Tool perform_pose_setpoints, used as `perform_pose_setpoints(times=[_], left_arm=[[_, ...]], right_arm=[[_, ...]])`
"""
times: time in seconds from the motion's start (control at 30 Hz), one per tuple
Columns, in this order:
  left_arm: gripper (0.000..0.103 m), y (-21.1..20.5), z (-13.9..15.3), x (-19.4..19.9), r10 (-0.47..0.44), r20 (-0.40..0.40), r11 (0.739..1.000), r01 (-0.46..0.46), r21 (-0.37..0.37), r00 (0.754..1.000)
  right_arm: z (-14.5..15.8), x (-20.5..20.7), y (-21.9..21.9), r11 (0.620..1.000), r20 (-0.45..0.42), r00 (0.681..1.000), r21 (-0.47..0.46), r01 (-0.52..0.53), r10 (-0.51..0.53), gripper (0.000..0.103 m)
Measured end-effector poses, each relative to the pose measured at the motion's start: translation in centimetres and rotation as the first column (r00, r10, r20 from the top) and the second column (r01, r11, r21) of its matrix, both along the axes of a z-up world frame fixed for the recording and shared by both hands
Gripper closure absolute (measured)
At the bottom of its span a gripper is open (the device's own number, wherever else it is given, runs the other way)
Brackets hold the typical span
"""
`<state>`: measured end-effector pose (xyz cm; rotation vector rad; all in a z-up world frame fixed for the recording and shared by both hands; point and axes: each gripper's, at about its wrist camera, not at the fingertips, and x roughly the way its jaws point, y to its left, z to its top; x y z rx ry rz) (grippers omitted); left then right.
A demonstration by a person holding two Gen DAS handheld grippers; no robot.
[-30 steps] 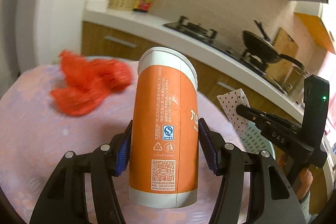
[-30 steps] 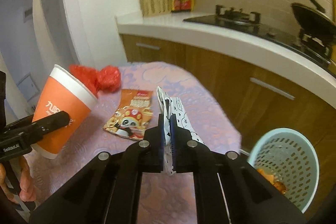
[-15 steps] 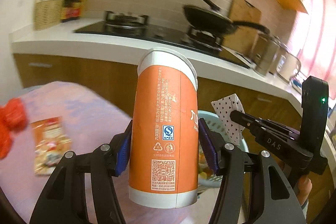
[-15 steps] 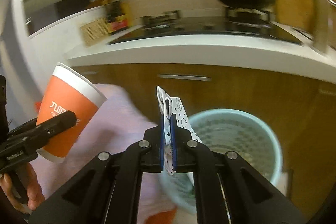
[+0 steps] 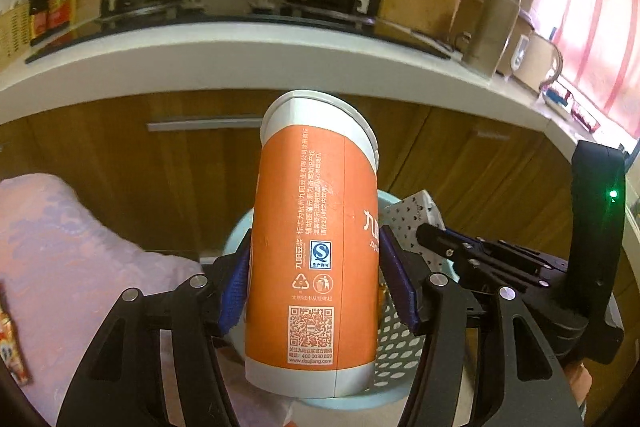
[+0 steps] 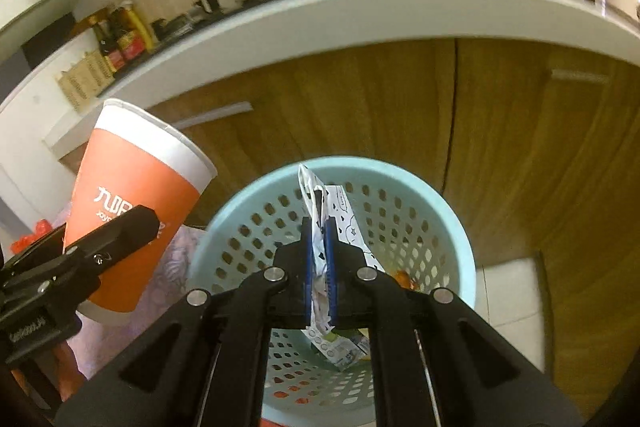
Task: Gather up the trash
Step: 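Drop the paper cup from the left tool into the basket while the right tool drops the paper, then move both open tools back over the table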
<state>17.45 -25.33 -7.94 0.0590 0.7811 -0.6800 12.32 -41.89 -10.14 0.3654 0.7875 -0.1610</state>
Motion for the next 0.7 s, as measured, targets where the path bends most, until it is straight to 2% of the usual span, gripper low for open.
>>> perform_pose_setpoints(times=[0.17, 0.23, 0.3, 0.37, 0.7], left_arm=[[0.045, -0.6, -1.4, 1.2, 0.023, -0.039, 0.999, -0.022, 0.023, 0.999], [0.039, -0.4, -1.7, 1.6, 0.031, -0.061, 0.999, -0.030, 0.020, 0.998], [0.038, -0.1, -1.9, 1.9, 0.031, -0.079, 0.999, -0.030, 0.016, 0.996], [0.035, 0.1, -1.9, 2.0, 0.032, -0.083, 0.999, -0.031, 0.018, 0.996], [0.035, 2.5, -0.4, 0.8, 0.043, -0.059, 0.999, -0.044, -0.023, 0.997]], right_arm=[[-1.8, 1.0, -1.0, 0.997, -0.058, 0.998, 0.079, -0.009, 0.014, 0.097], [-2.0, 1.0, -1.0, 0.997, -0.079, 0.997, 0.075, -0.009, 0.014, 0.094], [-2.1, 0.8, -1.1, 0.996, -0.082, 0.997, 0.087, -0.005, 0.012, 0.082], [-1.8, 0.6, -1.1, 0.997, -0.071, 0.997, 0.082, 0.003, 0.002, 0.060], [1.1, -1.1, 0.1, 0.999, -0.004, 1.000, 0.050, -0.021, 0.021, 0.060]])
